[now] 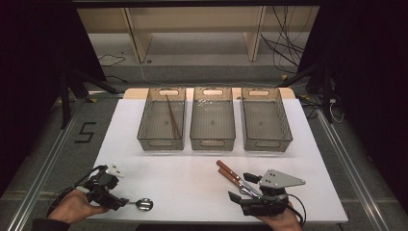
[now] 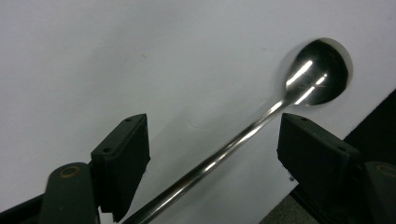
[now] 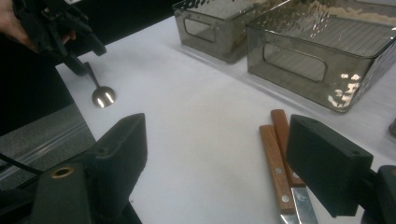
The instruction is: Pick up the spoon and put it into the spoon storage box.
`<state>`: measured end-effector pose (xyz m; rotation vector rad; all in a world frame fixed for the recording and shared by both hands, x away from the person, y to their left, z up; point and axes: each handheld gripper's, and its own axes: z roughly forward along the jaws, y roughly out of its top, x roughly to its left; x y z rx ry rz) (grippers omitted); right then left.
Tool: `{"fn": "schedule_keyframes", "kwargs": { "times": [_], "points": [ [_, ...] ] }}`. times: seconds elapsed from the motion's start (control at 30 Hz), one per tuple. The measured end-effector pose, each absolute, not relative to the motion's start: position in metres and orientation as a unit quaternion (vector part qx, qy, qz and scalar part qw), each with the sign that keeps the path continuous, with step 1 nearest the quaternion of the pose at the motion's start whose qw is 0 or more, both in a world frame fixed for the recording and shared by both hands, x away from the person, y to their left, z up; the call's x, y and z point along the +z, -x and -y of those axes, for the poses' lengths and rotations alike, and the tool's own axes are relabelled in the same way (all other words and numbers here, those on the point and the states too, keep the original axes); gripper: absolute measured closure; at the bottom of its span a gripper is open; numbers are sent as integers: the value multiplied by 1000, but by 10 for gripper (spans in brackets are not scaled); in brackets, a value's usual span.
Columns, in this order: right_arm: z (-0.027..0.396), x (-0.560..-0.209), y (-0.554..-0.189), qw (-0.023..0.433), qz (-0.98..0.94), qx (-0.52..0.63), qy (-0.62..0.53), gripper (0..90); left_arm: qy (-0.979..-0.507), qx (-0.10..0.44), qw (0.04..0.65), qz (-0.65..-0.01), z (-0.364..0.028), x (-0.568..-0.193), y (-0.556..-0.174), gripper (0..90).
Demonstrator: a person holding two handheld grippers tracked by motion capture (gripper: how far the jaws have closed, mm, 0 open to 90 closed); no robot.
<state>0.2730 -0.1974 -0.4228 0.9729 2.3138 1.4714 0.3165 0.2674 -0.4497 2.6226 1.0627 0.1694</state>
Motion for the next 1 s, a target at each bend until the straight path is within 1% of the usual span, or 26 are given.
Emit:
{"fn": "schedule_keyframes", "kwargs": {
  "times": [0.1,0.2,0.3,0.5,0.67,0.77,0.93,1.0],
  "points": [
    [197,-423,-273,115,-791,501,-331,217,-921,58,141,-358,-264,-452,-316,258],
    [197,-423,-273,114,-792,500,-331,217,-930,56,127,-339,-261,-454,-315,311],
    [197,-423,-273,114,-792,500,-331,217,-934,54,119,-334,-261,-456,-316,354],
    [196,-423,-273,114,-792,500,-332,218,-940,45,105,-321,-260,-459,-316,385],
    [196,-424,-273,113,-792,500,-331,219,-944,43,92,-315,-259,-461,-318,459],
    [196,-424,-273,113,-792,500,-331,219,-947,38,78,-309,-257,-463,-320,482],
    [196,-424,-273,113,-793,498,-331,220,-951,25,73,-298,-255,-462,-323,530],
    [196,-424,-273,113,-793,499,-331,220,-951,24,70,-300,-255,-462,-324,563]
  ]
}}
